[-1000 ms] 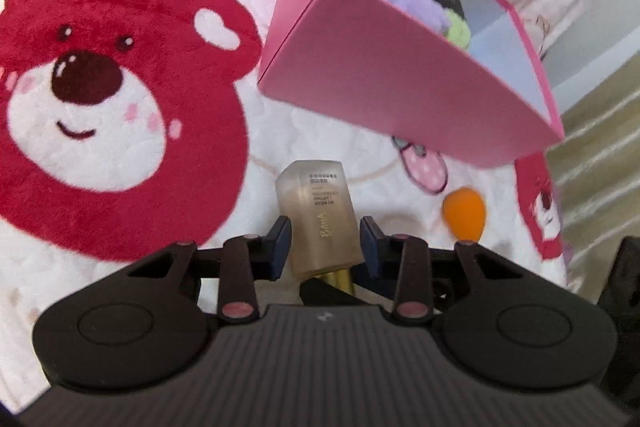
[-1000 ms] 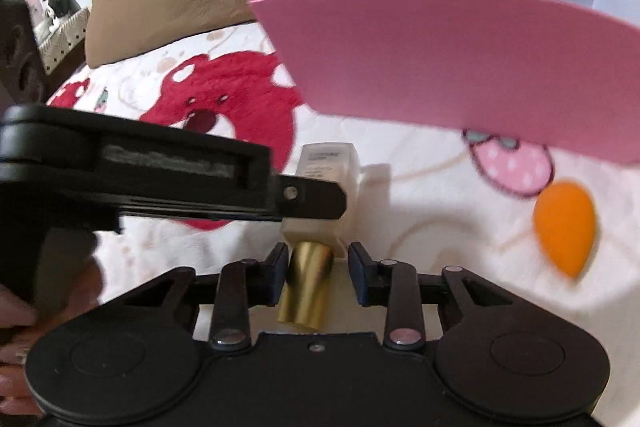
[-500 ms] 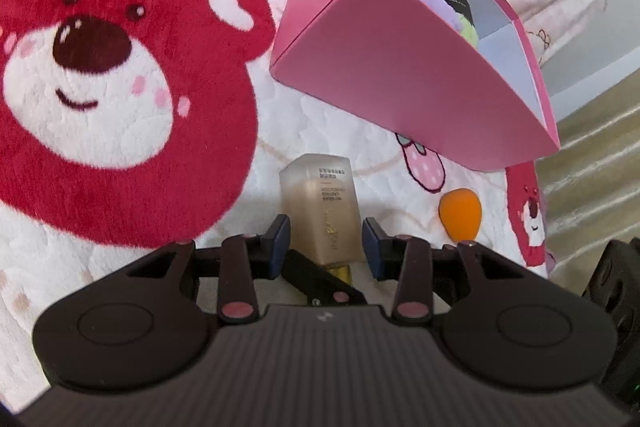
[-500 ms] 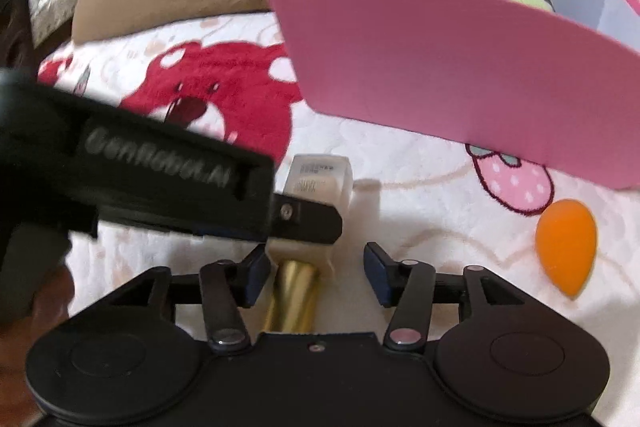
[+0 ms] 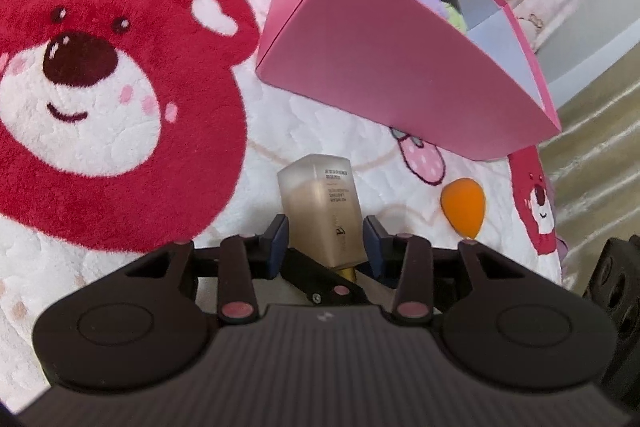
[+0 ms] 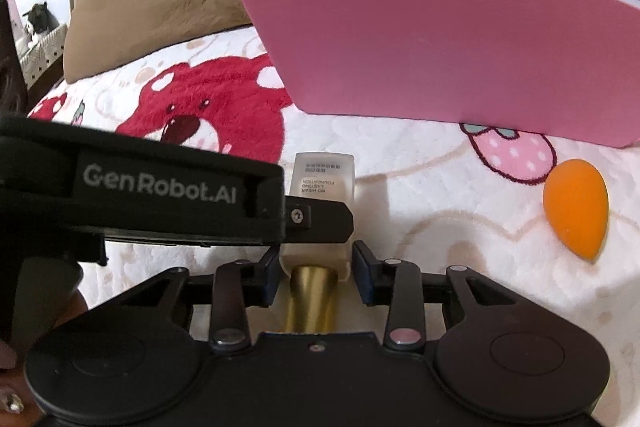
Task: Organize objects
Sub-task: 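Lift the foundation bottle and carry it into the pink box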
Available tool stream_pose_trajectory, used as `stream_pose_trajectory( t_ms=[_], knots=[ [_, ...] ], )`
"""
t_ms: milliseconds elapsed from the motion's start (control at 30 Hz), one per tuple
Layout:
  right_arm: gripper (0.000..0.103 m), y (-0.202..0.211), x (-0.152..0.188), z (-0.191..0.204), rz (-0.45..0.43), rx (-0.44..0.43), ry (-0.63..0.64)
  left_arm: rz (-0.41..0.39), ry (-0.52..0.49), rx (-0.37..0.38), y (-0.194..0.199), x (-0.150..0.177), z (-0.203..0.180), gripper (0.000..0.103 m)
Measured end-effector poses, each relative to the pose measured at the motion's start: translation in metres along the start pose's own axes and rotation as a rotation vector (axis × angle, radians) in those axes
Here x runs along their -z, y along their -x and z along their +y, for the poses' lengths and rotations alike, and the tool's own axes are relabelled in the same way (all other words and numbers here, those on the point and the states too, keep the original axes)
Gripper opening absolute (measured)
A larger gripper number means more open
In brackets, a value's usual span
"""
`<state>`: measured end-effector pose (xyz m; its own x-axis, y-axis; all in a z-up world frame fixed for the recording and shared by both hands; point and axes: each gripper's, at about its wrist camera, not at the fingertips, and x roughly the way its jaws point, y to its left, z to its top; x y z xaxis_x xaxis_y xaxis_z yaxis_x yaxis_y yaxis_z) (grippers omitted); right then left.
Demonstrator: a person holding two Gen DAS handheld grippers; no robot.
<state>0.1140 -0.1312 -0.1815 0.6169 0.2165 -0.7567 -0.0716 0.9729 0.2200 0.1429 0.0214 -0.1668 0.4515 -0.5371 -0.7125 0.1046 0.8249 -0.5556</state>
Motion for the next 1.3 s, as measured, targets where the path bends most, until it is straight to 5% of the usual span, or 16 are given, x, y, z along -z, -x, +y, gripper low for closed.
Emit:
stream_pose_trajectory(
  t_ms=[433,633,1300],
  knots=[
    [0.041,0.069,0.01,0.015,-0.055,0.007,0.008,-0.004,-0.077,0.035,0.051,0.007,-0.037,0.036],
    [0.041,0.104,0.0,0.027,-0.088,0.099,0.04,-0.047,-0.15,0.039,0.078,0.007,-0.073,0.036],
    [0.041,0.173,-0.079,-0.001,-0.319,0.118,0.057,-0.161,-0.351,0.054,0.119,-0.073,-0.171,0.036]
  ],
)
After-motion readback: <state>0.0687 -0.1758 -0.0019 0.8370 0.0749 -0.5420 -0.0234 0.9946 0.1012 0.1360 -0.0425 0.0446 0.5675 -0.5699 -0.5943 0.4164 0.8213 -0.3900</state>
